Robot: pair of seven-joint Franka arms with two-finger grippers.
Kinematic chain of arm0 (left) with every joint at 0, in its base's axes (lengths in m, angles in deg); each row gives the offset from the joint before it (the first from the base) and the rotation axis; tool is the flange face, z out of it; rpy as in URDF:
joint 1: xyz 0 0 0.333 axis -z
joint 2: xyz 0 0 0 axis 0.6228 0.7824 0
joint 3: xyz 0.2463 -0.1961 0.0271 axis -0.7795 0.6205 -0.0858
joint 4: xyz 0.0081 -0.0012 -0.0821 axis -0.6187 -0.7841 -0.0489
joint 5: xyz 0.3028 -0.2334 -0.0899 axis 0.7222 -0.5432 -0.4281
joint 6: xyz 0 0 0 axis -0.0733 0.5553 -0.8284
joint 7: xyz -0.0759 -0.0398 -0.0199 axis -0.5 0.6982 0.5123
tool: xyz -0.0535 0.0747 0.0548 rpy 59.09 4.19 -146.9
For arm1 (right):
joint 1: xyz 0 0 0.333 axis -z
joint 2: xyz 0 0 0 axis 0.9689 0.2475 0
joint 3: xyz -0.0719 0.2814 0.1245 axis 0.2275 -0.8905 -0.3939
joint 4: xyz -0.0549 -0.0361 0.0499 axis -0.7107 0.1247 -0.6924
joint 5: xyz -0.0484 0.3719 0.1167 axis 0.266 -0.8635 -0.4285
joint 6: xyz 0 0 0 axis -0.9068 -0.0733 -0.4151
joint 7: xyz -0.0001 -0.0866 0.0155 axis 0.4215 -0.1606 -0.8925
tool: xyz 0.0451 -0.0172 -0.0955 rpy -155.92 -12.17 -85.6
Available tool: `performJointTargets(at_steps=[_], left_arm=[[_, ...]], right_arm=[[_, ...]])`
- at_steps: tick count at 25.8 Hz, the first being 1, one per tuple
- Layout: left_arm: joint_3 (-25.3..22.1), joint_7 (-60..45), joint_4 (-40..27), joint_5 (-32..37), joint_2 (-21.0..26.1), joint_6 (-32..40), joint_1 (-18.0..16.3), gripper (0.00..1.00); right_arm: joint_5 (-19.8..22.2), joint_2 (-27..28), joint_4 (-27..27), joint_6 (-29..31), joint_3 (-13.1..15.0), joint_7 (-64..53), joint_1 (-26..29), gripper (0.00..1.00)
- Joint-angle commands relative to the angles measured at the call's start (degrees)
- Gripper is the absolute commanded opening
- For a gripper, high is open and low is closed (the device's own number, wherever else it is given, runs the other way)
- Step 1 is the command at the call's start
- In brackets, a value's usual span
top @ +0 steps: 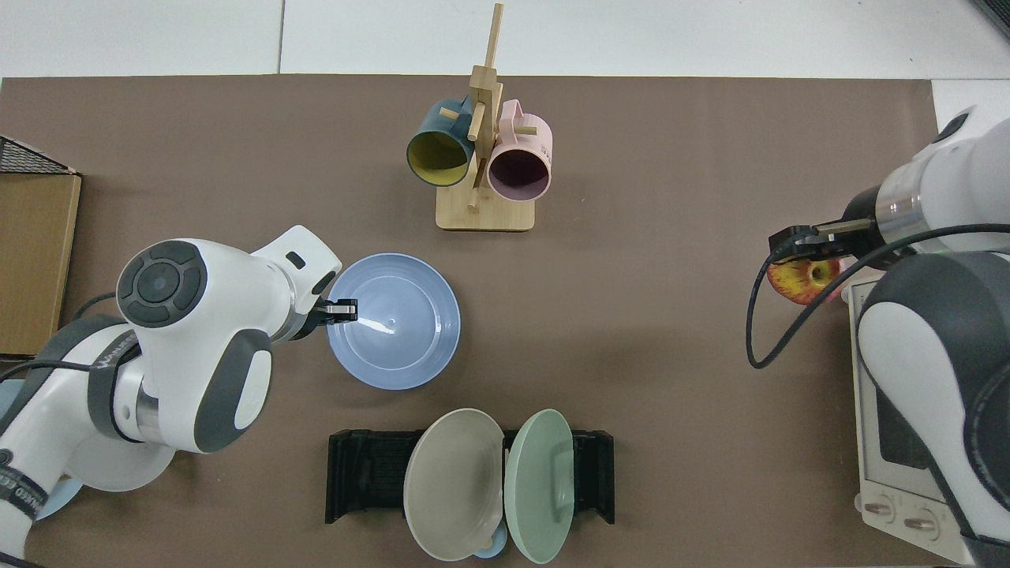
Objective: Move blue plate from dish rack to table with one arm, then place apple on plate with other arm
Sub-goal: 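Lift the blue plate out and set it on the table with the left gripper, then release the plate with the left gripper while the right gripper carries the apple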
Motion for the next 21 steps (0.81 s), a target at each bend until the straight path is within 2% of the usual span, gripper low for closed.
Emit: performJointTargets(at_steps=[1,4,8,11,14,16,17,18,19,20,21], left_arm=[[-0.11,4.29,0.83,-8.12,3.81,-4.33,0.08,0.0],[-0.02,6.66,0.57,-12.0,6.0,-8.11,0.26,0.0],[0.15,9.47,0.39,-17.61,7.15,-8.82,-0.36,0.0],[0.15,13.69,-0.49,-22.54,8.64,-12.05,0.43,0.0],[0.24,14.14,-1.81,-23.17,11.45,-18.21,3.06,0.0],[0.24,14.14,-1.72,-23.17,12.77,-19.53,3.33,0.0],[0.24,14.14,-1.72,-23.17,12.95,-19.72,3.51,0.08],[0.15,14.14,-1.63,-23.17,12.95,-19.72,3.59,0.4],[0.15,14.14,-1.55,-22.82,12.95,-19.46,3.6,0.88],[0.15,14.14,-1.46,-22.56,12.95,-19.11,3.6,1.0],[0.07,14.14,-1.37,-22.12,12.95,-18.93,3.68,1.0]], right_arm=[[-0.4,0.25,4.07,-3.73,-0.35,1.57,-0.98,0.0],[-1.46,0.25,3.98,-3.2,-0.26,2.62,-0.99,0.0],[-1.89,0.25,3.89,-2.85,-1.31,5.17,-1.08,0.0],[-6.28,0.43,3.63,-1.1,-2.64,7.37,-1.16,0.0],[-7.61,0.78,2.58,1.27,-2.55,10.7,-4.49,0.0],[-7.79,1.22,2.14,3.38,-2.64,14.47,-6.34,0.0],[-7.79,1.65,2.05,4.17,-2.64,16.06,-6.61,0.0],[-7.87,2.01,2.13,4.79,-2.64,17.29,-6.79,0.0],[-8.31,2.27,2.14,5.41,-2.64,18.09,-7.22,0.0],[-8.92,2.62,2.14,6.02,-2.64,18.53,-7.75,0.0],[-9.54,3.23,2.05,6.46,-2.64,18.97,-8.19,0.0]])
